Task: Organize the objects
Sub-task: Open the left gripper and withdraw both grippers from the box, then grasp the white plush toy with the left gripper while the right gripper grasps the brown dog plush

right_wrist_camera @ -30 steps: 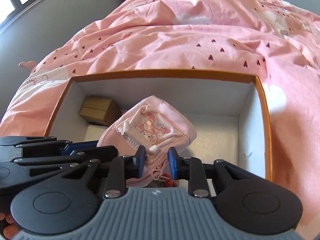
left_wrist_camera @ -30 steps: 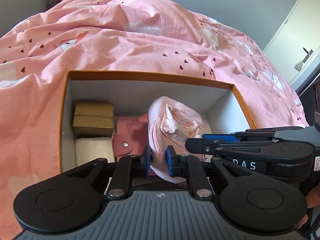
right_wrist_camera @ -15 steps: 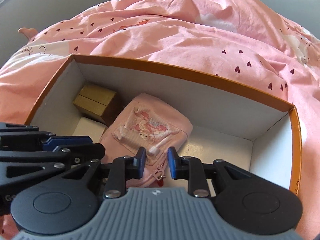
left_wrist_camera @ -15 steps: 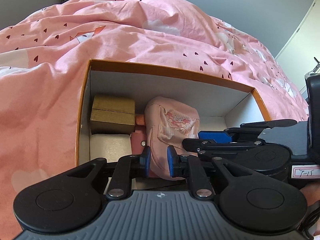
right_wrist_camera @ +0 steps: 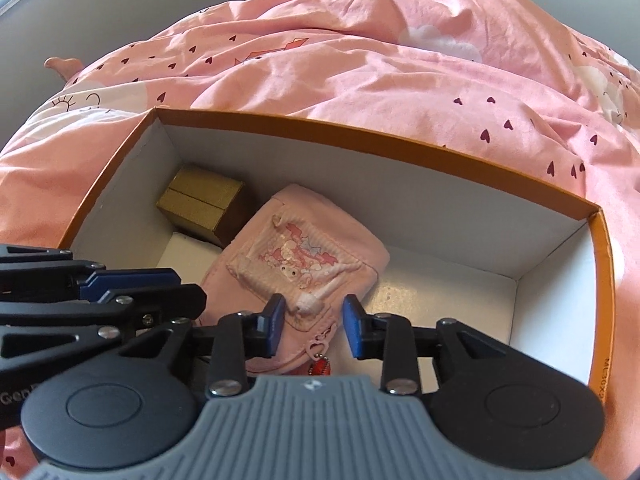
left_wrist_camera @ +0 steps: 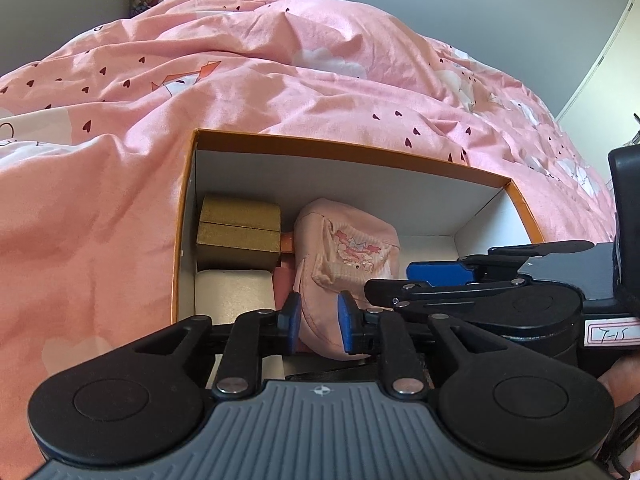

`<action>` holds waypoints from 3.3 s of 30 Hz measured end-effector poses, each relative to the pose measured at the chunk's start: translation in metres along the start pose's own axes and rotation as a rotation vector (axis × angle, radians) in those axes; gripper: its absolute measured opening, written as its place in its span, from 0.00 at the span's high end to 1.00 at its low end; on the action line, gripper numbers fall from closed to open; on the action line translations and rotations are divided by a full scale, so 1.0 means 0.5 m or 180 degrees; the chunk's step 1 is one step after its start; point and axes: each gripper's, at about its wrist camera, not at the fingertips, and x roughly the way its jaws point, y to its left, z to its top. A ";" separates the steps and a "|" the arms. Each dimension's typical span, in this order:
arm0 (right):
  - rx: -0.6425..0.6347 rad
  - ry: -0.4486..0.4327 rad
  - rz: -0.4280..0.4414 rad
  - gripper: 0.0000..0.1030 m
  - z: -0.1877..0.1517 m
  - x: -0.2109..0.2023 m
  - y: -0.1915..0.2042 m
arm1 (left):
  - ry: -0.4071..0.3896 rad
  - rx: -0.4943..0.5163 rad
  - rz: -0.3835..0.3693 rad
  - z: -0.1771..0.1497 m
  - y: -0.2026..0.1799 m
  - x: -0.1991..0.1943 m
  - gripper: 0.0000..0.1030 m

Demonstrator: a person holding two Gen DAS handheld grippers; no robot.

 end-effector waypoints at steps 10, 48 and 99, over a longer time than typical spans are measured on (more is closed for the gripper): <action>-0.0024 -0.0493 -0.0323 0.50 -0.020 -0.138 0.023 | -0.0228 0.0190 0.0048 -0.012 -0.047 -0.088 0.65; 0.1202 -0.0167 -0.0327 0.87 -0.464 -0.324 -0.024 | 0.0581 0.0343 -0.0938 -0.268 -0.160 -0.125 0.45; 0.0904 0.0499 -0.0187 0.57 -0.382 -0.167 -0.120 | 0.1403 -0.0385 -0.0851 -0.284 -0.046 -0.007 0.28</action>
